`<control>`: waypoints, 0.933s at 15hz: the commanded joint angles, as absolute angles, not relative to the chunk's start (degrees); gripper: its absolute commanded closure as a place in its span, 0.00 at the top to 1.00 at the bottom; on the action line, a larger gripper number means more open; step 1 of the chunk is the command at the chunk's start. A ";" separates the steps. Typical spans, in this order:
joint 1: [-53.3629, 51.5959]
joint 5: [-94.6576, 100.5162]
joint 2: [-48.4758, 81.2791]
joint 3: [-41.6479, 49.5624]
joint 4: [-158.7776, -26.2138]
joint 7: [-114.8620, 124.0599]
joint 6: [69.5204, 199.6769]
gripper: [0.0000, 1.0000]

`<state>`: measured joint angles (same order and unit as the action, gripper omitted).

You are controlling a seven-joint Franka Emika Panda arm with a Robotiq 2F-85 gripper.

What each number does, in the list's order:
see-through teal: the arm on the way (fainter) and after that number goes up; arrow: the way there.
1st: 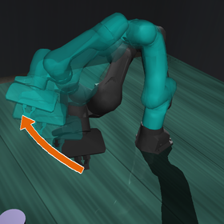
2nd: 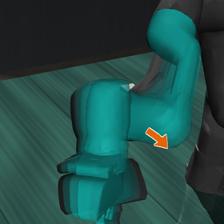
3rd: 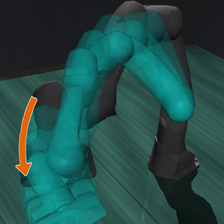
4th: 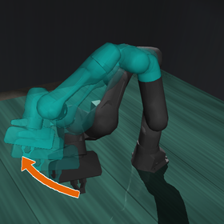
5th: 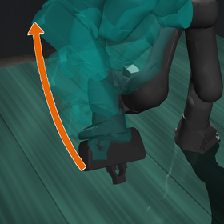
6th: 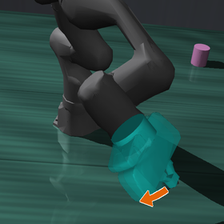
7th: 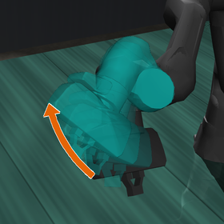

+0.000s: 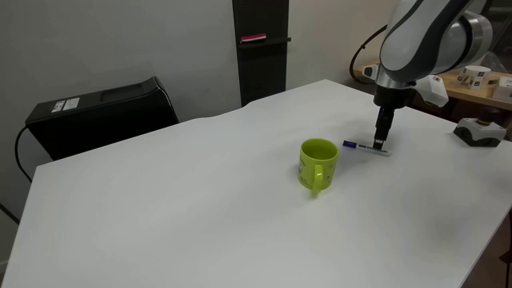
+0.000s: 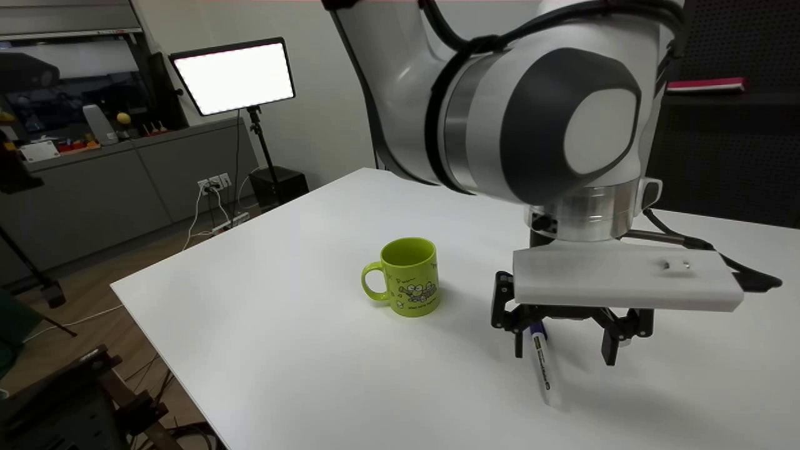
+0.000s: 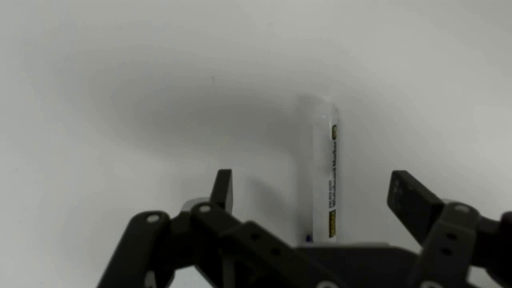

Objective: Put the marker inside the mug.

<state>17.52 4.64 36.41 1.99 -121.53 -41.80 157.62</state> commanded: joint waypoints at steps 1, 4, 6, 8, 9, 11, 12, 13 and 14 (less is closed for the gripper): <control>18.27 5.70 36.38 1.32 -121.46 -41.02 157.48 1.00; 18.27 5.70 36.38 1.32 -121.46 -41.02 157.48 1.00; 18.27 5.70 36.38 1.32 -121.46 -41.02 157.48 1.00; 17.80 5.95 36.70 1.61 -121.36 -40.61 157.74 1.00; 16.92 6.45 37.19 2.26 -121.16 -39.68 158.07 1.00; 16.24 7.35 37.90 2.65 -120.73 -39.17 157.76 1.00; 15.75 7.86 38.38 3.00 -120.55 -38.64 158.14 1.00; 15.45 8.17 38.79 3.07 -120.49 -38.44 158.50 1.00; 15.19 8.71 39.09 3.21 -120.53 -38.07 159.08 1.00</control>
<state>16.71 6.68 37.56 2.14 -121.49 -41.22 157.72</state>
